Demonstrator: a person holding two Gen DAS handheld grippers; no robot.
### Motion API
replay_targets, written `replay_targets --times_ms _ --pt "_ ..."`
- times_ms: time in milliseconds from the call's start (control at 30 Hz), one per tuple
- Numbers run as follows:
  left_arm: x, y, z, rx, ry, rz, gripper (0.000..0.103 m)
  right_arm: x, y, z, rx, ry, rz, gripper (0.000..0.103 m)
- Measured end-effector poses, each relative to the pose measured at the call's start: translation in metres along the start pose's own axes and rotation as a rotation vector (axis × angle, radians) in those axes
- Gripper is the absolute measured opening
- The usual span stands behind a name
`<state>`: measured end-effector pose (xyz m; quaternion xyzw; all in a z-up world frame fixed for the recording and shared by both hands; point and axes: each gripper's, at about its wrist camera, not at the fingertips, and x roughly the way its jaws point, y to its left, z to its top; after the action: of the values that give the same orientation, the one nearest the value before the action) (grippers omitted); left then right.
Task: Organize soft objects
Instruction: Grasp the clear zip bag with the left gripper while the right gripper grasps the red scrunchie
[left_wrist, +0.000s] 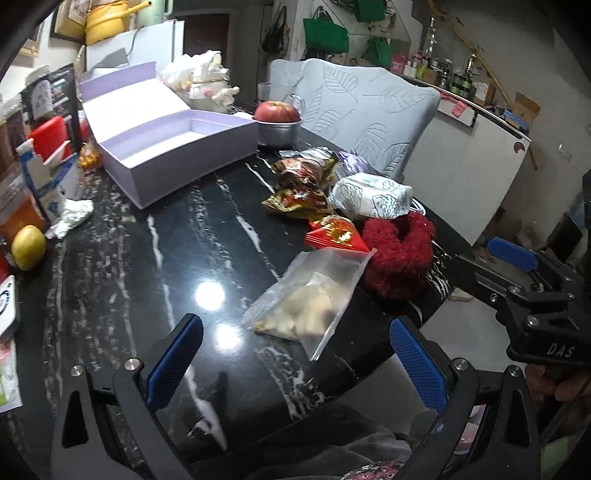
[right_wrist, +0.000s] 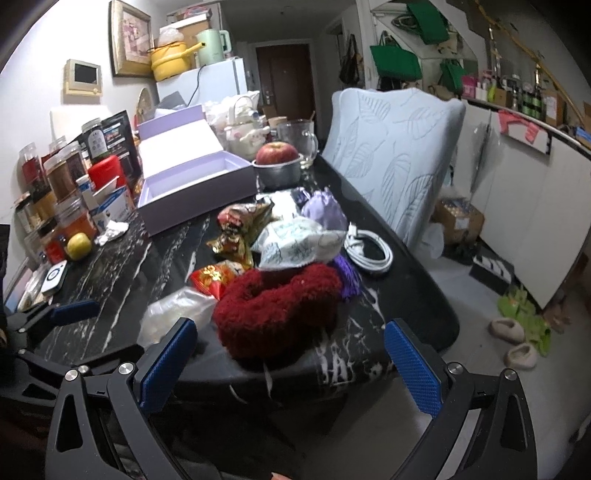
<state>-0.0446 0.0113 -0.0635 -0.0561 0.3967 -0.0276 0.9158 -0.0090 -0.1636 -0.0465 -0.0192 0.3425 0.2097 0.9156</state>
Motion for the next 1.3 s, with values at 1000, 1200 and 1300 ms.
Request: replay_targets --times_ms 1000,1200,1300 --pt "0.063 0.012 0.021 0.137 0.008 -0.014 0.074 0.077 0.001 0.001 -0.104 0.077 0.155 0.103" --pt "0.062 0.013 0.022 0.147 -0.009 -0.016 0.050 0.088 0.004 0.005 -0.097 0.075 0.138 0.101" --pt "0.060 0.020 0.024 0.121 -0.004 -0.051 0.048 0.085 0.006 0.006 -0.102 0.071 0.141 0.082"
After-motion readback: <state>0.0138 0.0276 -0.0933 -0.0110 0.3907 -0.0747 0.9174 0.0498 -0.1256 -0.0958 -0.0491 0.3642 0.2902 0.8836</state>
